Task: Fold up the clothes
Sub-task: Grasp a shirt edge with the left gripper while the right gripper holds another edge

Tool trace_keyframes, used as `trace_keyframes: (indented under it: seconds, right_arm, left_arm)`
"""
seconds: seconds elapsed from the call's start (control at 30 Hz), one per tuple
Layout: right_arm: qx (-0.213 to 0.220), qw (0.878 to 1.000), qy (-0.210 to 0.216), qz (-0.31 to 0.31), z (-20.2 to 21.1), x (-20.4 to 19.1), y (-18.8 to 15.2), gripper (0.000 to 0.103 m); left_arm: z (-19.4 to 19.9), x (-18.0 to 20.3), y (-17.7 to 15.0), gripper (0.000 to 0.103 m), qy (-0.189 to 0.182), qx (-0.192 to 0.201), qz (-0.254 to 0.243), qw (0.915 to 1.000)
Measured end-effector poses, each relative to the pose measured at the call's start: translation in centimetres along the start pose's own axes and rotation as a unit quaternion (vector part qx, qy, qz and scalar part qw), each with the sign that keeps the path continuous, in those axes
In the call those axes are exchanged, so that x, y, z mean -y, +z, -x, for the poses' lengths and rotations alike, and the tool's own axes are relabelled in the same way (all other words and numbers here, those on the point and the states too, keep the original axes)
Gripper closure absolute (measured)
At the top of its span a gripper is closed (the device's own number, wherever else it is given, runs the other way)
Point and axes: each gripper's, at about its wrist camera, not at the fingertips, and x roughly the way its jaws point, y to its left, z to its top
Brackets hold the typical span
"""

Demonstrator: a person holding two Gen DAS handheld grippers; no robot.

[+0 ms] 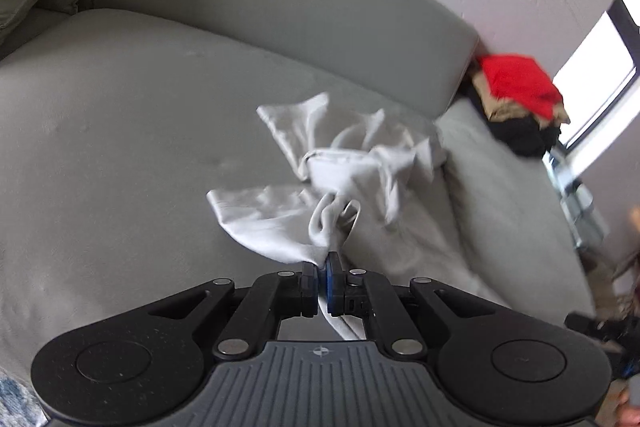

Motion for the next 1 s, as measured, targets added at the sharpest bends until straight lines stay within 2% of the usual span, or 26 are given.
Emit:
trace_keyframes:
  seconds: [0.07, 0.13, 0.27, 0.3, 0.33, 0.37, 0.4, 0.47, 0.53, 0.6, 0.63, 0.7, 0.73, 0.77, 0.83, 0.87, 0.97, 1.0]
  right_arm:
    - [-0.016, 0.999, 0.014, 0.03, -1.1, -1.6, -0.9, 0.047]
    - [-0.02, 0.996, 0.024, 0.078, -2.5, -3.7, -1.3, 0.047]
    - [-0.025, 0.983, 0.041, 0.179, -6.2, -8.3, -1.8, 0.047]
    - [-0.026, 0.977, 0.042, 0.206, -7.2, -9.4, -2.1, 0.046]
    - [-0.026, 0.971, 0.044, 0.232, -8.2, -10.5, -2.4, 0.042]
    - [-0.027, 0.965, 0.043, 0.258, -9.2, -11.4, -2.9, 0.034]
    - [-0.028, 0.958, 0.04, 0.284, -10.0, -12.2, -3.5, 0.031]
    - [-0.03, 0.941, 0.033, 0.335, -11.8, -13.9, -4.7, 0.03]
    - [-0.032, 0.924, 0.002, 0.382, -13.3, -14.8, -5.8, 0.031]
    - [-0.035, 0.906, -0.038, 0.42, -14.6, -15.2, -6.7, 0.034]
    - [-0.036, 0.899, -0.056, 0.434, -15.1, -15.1, -6.9, 0.041]
    - [-0.027, 0.888, -0.086, 0.451, -15.4, -14.6, -7.1, 0.067]
    - [-0.022, 0.891, -0.095, 0.443, -15.1, -14.2, -6.7, 0.099]
    - [-0.016, 0.899, -0.102, 0.425, -14.6, -13.7, -6.0, 0.098]
    - [0.009, 0.931, -0.096, 0.351, -12.6, -12.4, -3.5, 0.098]
    - [0.03, 0.943, -0.099, 0.316, -11.3, -11.5, -1.9, 0.098]
    - [0.099, 0.973, -0.101, 0.183, -6.6, -7.0, 4.1, 0.098]
    - [0.12, 0.979, -0.101, 0.131, -5.2, -4.9, 6.1, 0.098]
  left_arm:
    - [-0.8, -0.6, -1.0, 0.098, 0.001, 0.002, -0.002, 1.0]
    - [-1.8, -1.3, -1.6, 0.098, -0.007, 0.007, 0.022, 0.9997]
    - [-2.7, -2.0, -1.4, 0.098, -0.024, 0.016, 0.062, 0.9977]
    - [-2.6, -2.3, -1.4, 0.098, -0.028, 0.017, 0.066, 0.9973]
    - [-2.6, -2.6, -1.5, 0.098, -0.03, 0.016, 0.073, 0.9967]
    - [-2.6, -3.0, -1.6, 0.099, -0.031, 0.015, 0.083, 0.996]
    - [-2.6, -3.3, -1.6, 0.099, -0.034, 0.016, 0.093, 0.995]
    - [-2.6, -3.6, -1.6, 0.098, -0.037, 0.02, 0.108, 0.9933]
    - [-2.6, -3.6, -1.6, 0.098, -0.035, 0.021, 0.11, 0.9931]
    - [-2.6, -3.4, -1.7, 0.098, -0.029, 0.022, 0.102, 0.9941]
    - [-2.7, -3.2, -1.7, 0.098, -0.025, 0.021, 0.099, 0.9946]
    - [-2.9, -3.1, -1.7, 0.099, -0.014, 0.018, 0.093, 0.9954]
    - [-2.9, -3.1, -1.7, 0.099, -0.011, 0.017, 0.09, 0.9957]
    - [-2.9, -3.0, -1.7, 0.099, -0.008, 0.017, 0.087, 0.996]
    - [-2.9, -2.9, -1.7, 0.099, -0.002, 0.016, 0.082, 0.9965]
    - [-2.9, -2.9, -1.7, 0.099, 0.001, 0.016, 0.079, 0.9967]
    - [-2.9, -2.7, -1.8, 0.099, 0.008, 0.015, 0.072, 0.9973]
    - [-2.9, -2.5, -1.8, 0.099, 0.01, 0.015, 0.068, 0.9975]
